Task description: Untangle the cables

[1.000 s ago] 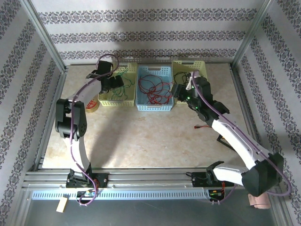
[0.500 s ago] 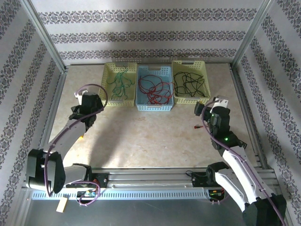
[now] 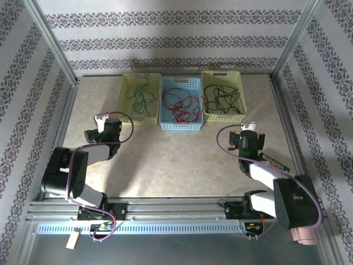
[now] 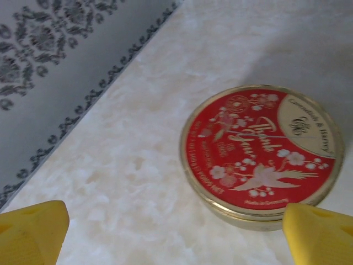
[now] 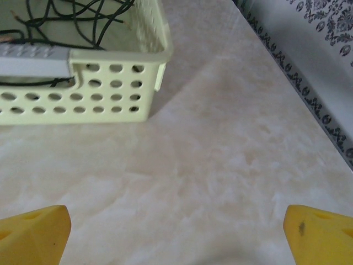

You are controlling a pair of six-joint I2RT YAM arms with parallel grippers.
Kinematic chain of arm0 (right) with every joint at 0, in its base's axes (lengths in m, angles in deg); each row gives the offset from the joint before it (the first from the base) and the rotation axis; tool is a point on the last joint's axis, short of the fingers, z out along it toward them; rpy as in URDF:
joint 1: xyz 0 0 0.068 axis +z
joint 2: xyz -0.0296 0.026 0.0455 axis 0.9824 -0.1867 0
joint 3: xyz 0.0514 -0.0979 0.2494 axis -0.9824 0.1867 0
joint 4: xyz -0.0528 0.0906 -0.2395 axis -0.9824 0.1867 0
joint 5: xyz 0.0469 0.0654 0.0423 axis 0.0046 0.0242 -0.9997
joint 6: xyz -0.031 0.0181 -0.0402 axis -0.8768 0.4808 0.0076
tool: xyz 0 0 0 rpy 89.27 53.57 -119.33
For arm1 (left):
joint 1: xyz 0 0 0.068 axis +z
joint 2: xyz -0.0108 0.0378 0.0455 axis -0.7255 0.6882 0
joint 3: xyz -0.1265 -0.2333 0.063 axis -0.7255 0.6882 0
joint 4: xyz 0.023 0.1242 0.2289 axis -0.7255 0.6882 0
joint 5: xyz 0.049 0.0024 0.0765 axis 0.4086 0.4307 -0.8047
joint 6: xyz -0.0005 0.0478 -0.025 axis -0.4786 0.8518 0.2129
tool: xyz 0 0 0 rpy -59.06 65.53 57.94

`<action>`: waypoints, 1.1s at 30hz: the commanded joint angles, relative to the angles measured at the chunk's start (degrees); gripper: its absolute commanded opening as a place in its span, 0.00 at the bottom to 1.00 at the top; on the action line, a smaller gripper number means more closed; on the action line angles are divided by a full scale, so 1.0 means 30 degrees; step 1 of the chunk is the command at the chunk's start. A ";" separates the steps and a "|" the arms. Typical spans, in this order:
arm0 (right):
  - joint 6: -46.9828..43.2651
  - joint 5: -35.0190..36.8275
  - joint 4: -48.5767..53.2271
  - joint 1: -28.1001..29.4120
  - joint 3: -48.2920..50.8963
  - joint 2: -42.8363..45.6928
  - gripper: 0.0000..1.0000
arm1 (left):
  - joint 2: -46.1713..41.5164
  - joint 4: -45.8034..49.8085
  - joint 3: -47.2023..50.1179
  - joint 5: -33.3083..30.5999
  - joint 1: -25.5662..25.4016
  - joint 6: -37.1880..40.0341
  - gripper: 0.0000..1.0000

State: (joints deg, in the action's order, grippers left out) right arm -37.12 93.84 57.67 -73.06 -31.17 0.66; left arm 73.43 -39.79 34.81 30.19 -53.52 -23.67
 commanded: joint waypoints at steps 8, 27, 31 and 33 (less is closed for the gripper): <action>-0.1049 -0.7442 -0.6767 -0.0842 -0.0088 -0.2122 0.99 | 0.0494 -0.7626 0.1642 0.3242 -0.0133 0.3367 0.99; 0.1291 -0.8148 -1.0361 -0.2777 -0.0702 -0.6109 0.99 | 0.1096 -1.0002 0.3076 0.9939 0.1880 0.2744 0.99; 0.0012 -0.8901 -1.0076 -0.2033 -0.0816 -0.6068 0.98 | 0.1230 -1.0109 0.3031 0.9940 0.1925 0.2785 0.99; -0.0026 -0.9130 -1.0042 -0.2044 -0.0882 -0.6088 0.98 | 0.1523 -1.0990 0.3184 0.9913 0.1925 0.2967 0.99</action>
State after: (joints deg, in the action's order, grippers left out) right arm -35.88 67.20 28.36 -79.71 -33.53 -18.03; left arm 77.52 -70.81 45.15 58.70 -48.58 -13.72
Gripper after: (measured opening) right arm 0.984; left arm 0.992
